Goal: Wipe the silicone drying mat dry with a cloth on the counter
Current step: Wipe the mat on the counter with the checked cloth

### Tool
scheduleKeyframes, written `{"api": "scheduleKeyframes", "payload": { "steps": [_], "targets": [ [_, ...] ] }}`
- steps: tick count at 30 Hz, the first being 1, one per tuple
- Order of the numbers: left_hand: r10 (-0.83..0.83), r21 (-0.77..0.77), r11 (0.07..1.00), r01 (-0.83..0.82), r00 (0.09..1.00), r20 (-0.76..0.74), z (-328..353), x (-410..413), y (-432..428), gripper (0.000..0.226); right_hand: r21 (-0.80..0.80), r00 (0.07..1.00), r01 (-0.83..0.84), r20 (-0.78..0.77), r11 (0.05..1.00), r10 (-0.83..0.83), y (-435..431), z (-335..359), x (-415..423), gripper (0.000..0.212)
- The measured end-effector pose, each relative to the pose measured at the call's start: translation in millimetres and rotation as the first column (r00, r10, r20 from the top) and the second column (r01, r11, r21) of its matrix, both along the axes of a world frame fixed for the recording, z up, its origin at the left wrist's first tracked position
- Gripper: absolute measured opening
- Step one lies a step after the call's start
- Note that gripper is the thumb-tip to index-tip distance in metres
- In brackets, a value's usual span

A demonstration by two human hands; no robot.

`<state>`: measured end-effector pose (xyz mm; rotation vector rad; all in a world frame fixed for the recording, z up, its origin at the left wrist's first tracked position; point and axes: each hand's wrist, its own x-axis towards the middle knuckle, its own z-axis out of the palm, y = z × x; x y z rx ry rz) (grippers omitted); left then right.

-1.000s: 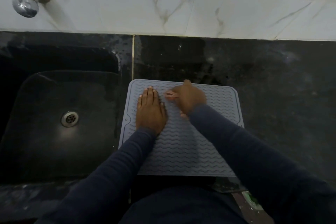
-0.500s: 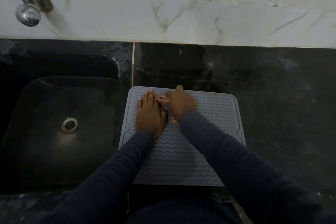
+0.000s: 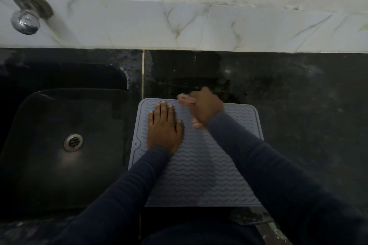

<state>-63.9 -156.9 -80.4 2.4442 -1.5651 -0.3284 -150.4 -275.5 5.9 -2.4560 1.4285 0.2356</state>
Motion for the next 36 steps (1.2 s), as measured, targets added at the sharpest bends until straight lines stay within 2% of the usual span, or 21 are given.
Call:
{"api": "scheduleKeyframes", "payload": {
  "steps": [4, 10, 12, 14, 16, 18, 21, 24, 26, 28, 30, 32, 34, 36],
  "targets": [
    [-0.003, 0.014, 1.0, 0.003, 1.0, 0.013, 0.2, 0.9, 0.0, 0.07, -0.021, 0.993, -0.082, -0.092, 0.996, 0.08, 13.0, -15.0, 10.8, 0.028],
    [0.02, -0.026, 0.999, -0.02, 1.0, -0.015, -1.5, 0.7, 0.6, 0.069, -0.023, 0.974, 0.057, -0.219, 0.998, -0.061, -33.2, -2.4, -47.8, 0.027],
    [0.023, -0.04, 0.999, -0.024, 1.0, -0.017, -1.2, 0.5, -0.2, 0.069, -0.021, 0.985, 0.061, -0.159, 0.998, -0.064, -32.1, 2.5, -39.0, 0.028],
    [0.019, -0.033, 0.999, -0.019, 1.0, -0.018, -1.1, 0.9, -0.1, 0.068, -0.019, 0.999, 0.003, -0.039, 1.0, -0.003, -15.3, 2.2, -16.7, 0.025],
    [0.007, -0.023, 1.0, -0.007, 1.0, -0.018, -1.0, 1.1, 0.4, 0.068, -0.002, 0.997, -0.074, 0.003, 0.997, 0.074, 7.7, -4.0, 6.5, 0.027],
    [0.003, -0.028, 1.0, -0.004, 1.0, -0.024, -0.7, 1.5, 0.8, 0.07, 0.015, 0.994, -0.098, -0.037, 0.995, 0.099, 20.2, -10.4, 13.9, 0.031],
    [0.012, -0.022, 1.0, -0.012, 1.0, -0.019, -1.9, 1.3, 1.1, 0.071, 0.028, 0.995, -0.051, -0.081, 0.998, 0.053, 6.0, -11.8, -10.4, 0.035],
    [0.021, -0.045, 0.999, -0.023, 0.999, -0.041, -1.5, 1.8, 0.7, 0.068, 0.01, 0.99, 0.032, -0.134, 0.999, -0.03, -18.3, -9.1, -44.0, 0.032],
    [0.023, -0.058, 0.998, -0.026, 0.999, -0.048, -0.9, 1.1, 1.1, 0.068, 0.057, 0.984, 0.066, -0.167, 0.996, -0.056, -28.8, -3.9, -52.4, 0.026],
    [0.03, -0.049, 0.998, -0.033, 0.999, -0.045, 0.4, 0.8, 0.1, 0.069, 0.115, 0.99, 0.081, -0.122, 0.99, -0.067, -30.2, 2.8, -46.6, 0.027],
    [0.035, -0.027, 0.999, -0.036, 0.999, -0.028, 4.5, 0.5, -4.1, 0.071, 0.093, 0.998, 0.059, 0.022, 0.994, -0.062, -24.8, 5.5, -30.7, 0.027],
    [0.012, -0.028, 1.0, -0.014, 0.999, -0.037, 9.5, -0.6, -9.6, 0.072, 0.052, 0.997, 0.008, 0.082, 0.999, -0.012, -12.8, 2.1, -6.3, 0.026],
    [-0.01, -0.039, 0.999, 0.007, 0.996, -0.087, 11.4, -1.7, -13.0, 0.072, 0.036, 0.999, -0.052, 0.007, 0.998, 0.052, 0.2, -5.5, 15.6, 0.029],
    [-0.017, -0.032, 0.999, 0.015, 0.997, -0.069, 9.8, -2.0, -12.2, 0.073, -0.005, 0.993, -0.087, -0.075, 0.996, 0.086, 6.1, -11.3, 22.1, 0.03]
  ]
}}
